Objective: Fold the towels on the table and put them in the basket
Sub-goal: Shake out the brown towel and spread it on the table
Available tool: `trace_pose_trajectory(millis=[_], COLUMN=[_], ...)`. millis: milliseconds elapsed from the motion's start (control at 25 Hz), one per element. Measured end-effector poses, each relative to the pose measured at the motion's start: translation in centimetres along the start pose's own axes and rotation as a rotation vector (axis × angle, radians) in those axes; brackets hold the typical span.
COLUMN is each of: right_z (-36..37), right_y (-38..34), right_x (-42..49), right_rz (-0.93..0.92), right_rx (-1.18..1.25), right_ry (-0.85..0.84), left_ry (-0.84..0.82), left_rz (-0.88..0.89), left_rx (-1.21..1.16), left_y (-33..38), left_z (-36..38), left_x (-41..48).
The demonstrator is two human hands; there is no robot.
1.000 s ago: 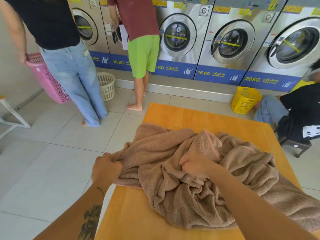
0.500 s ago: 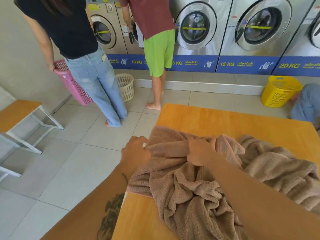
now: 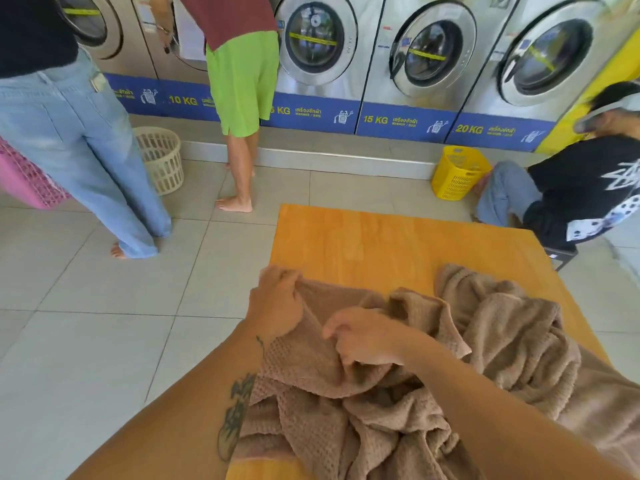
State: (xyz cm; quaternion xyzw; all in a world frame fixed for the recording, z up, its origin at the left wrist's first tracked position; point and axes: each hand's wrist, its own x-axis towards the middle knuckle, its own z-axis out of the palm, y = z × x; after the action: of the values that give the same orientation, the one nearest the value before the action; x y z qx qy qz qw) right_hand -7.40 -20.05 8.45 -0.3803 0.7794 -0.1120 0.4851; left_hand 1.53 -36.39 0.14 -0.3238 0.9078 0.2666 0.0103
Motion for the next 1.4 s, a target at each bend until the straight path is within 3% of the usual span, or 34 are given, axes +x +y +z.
trace_pose_trajectory(millis=[80, 160, 280, 400, 520, 760, 840, 920, 1040, 1120, 1240, 1320, 1400], right_z=[-1.2, -1.9, -2.7, -2.3, -1.3, -1.3, -1.9, -3.3, -6.1, -7.6, -7.7, -7.0, -6.2], right_y=[0.3, 1.0, 1.8, 2.0, 0.5, -3.3, -3.5, -3.7, -5.5, -8.2, -11.5, -10.7, -8.4], right_x=[1.9, 3.3, 4.9, 6.0, 6.4, 6.3, 6.3, 6.4, 6.5, 6.3, 6.2, 6.7, 7.5], right_rz=[0.076, 0.195, 0.35, 0.446, 0.335, 0.19, 0.197, 0.172, 0.01, -0.181, -0.323, -0.287, -0.145], right_rx=[-0.106, -0.391, -0.38, -0.379, -0.254, -0.161, -0.104, -0.041, 0.019, 0.063, 0.05, 0.052, -0.086], right_ry=[0.326, 0.489, 0.508, 0.342, 0.218, -0.031, 0.052, 0.311, 0.776, 0.906, 0.903, 0.824, 0.641], left_ry=[-0.157, -0.23, -0.156, 0.017, 0.185, 0.327, 0.339, 0.317, -0.003, -0.176, -0.152, 0.023, 0.209], left_rz=[0.004, 0.031, 0.148, 0.083, 0.012, -0.013, -0.043, -0.085, -0.162, -0.108, 0.118, 0.186, 0.182], left_rx=[0.15, 0.241, 0.328, 0.127, -0.088, -0.352, -0.389, -0.367, -0.24, -0.333, -0.626, -0.547, -0.47], left_y=[-0.8, -1.4, -2.8, -5.9, -7.4, -6.1, -6.0, -6.5, -7.6, -6.6, -2.8, -1.5, -2.2], left_z=[-0.2, -0.8, -1.8, -3.0, -4.6, -7.9, -8.6, -9.1, -9.4, -9.9, -10.6, -10.9, -10.6], left_x=[1.0, 1.1, -0.1, -0.7, -0.4, 1.8, 2.2, 2.3, 2.1, 1.8, 2.8, 4.1, 5.0])
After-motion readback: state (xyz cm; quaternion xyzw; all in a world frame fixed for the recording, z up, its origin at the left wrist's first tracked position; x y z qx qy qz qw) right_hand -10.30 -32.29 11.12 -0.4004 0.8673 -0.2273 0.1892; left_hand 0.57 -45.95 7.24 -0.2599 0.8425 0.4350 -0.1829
